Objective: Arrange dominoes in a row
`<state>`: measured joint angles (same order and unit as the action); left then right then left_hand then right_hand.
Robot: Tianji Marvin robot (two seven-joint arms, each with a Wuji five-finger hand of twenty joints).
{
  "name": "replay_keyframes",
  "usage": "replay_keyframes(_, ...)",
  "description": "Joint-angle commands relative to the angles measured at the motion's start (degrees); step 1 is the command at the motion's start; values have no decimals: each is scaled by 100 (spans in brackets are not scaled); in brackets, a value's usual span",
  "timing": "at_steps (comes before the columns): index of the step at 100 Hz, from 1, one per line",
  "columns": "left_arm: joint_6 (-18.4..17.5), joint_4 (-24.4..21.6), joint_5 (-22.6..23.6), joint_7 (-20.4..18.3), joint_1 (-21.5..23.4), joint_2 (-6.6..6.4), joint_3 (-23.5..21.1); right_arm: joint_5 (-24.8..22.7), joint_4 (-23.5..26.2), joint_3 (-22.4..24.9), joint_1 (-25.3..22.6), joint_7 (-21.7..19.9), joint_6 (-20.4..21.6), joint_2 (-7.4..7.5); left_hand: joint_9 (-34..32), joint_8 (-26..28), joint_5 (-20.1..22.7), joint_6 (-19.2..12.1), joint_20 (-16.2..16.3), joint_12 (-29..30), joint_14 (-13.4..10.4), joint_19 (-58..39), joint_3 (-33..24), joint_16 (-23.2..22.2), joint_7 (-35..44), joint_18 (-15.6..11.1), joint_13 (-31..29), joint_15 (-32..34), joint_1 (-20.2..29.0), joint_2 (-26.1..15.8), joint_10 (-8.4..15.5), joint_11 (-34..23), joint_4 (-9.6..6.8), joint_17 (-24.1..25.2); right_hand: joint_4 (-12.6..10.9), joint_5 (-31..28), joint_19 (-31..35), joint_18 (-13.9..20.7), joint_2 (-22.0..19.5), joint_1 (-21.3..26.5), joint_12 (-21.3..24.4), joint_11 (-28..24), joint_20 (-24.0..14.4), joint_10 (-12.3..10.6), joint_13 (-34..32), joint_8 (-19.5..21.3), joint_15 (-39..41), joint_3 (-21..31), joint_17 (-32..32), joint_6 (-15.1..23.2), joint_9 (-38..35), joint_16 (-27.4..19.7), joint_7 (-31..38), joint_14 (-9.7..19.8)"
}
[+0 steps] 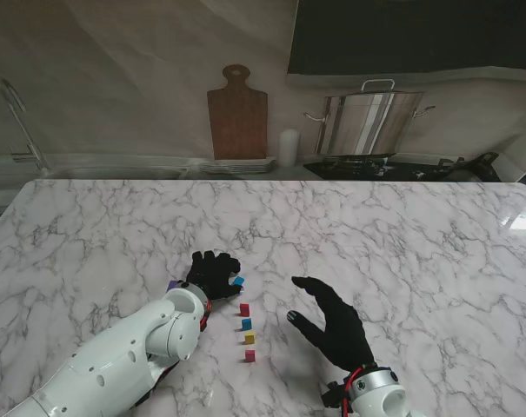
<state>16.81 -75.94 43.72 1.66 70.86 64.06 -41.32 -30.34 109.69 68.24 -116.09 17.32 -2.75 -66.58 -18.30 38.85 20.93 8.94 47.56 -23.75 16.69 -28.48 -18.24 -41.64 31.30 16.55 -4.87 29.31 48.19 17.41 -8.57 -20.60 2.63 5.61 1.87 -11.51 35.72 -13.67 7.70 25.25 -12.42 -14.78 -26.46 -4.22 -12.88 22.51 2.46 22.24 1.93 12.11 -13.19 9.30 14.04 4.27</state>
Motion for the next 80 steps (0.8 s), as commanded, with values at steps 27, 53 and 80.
replay_keyframes(27,6,74,88,-221,-103,-30,127,3,25,10,-42,9,-31,-10,118,742,342,-253,302,-117,5,127,-772,-104,978,-45,112,-23,669,576,-62,-4,100,62,-167,208,81,199,-201,149,-23,-65,-136,-62,58,94,-104,-64,-23,100,169,-71,60,146)
replay_keyframes(53,-50,70,160,-194,-73,-45,68,11,26,13,-40,7,-35,-11,4,744,470,-953,206,-142,7,8,-1137,-72,1518,-39,51,45,1362,781,24,-94,165,38,-166,205,93,200,-202,143,-22,-64,-144,-65,59,93,-105,-65,-27,99,169,-71,62,147)
replay_keyframes(80,-186,-117,247,-200,111,-86,-182,9,24,11,-37,2,-28,-9,4,-264,370,-451,94,-114,-1,-140,-1113,-39,227,-28,17,57,560,345,43,-84,-38,37,-167,206,98,199,-204,145,-23,-66,-148,-67,58,93,-104,-61,-26,103,168,-72,64,152)
